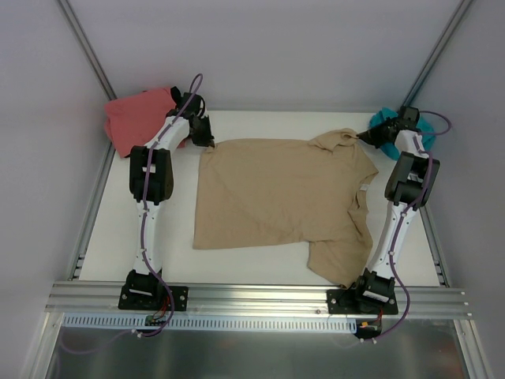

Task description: Fold and stack the t-shirts

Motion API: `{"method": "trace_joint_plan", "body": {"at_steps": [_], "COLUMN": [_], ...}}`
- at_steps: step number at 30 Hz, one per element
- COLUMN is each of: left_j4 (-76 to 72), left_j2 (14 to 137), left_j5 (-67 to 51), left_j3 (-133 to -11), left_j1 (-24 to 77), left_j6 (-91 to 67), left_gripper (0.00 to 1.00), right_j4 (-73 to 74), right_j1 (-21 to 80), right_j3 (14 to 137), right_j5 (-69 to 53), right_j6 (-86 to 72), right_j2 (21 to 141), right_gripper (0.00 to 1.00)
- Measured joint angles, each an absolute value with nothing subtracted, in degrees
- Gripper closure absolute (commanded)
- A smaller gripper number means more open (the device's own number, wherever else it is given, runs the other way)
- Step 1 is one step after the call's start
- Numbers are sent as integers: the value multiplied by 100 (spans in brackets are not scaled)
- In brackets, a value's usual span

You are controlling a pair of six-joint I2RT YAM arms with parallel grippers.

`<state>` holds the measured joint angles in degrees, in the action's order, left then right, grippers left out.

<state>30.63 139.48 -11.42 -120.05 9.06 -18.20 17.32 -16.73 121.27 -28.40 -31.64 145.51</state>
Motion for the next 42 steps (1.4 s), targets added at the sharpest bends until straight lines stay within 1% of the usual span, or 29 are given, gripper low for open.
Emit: {"method": "trace_joint_plan", "body": {"at_steps": [9, 18, 25, 33, 42], "left_j4": [3076, 3081, 3089, 3074, 3074], "left_j2": [13948, 13858, 13535, 13150, 12868], "left_j5": [-1144, -1125, -952, -873, -895], "left_j3": [-12005, -11955, -11907, -11684, -11345], "left_j1": [906, 906, 906, 906, 906], "left_j6": [-1815, -1715, -1691, -1691, -1695], "left_gripper": [100, 100, 100, 100, 100], "right_j4": [1721, 1905, 2196, 2582, 3155], "right_j1": [-1671, -1667, -1640, -1592, -1586], "right_j3": [12132, 12425, 12368, 11758, 10812], "right_j5": [-2904, -3026, -3151, -3269, -3326], "right_j6": [-3205, -3240, -3210, -2923, -2488], "right_j2": [14571, 14403, 13747, 12665, 11841], "right_gripper": [100, 99, 100, 100, 100]}}
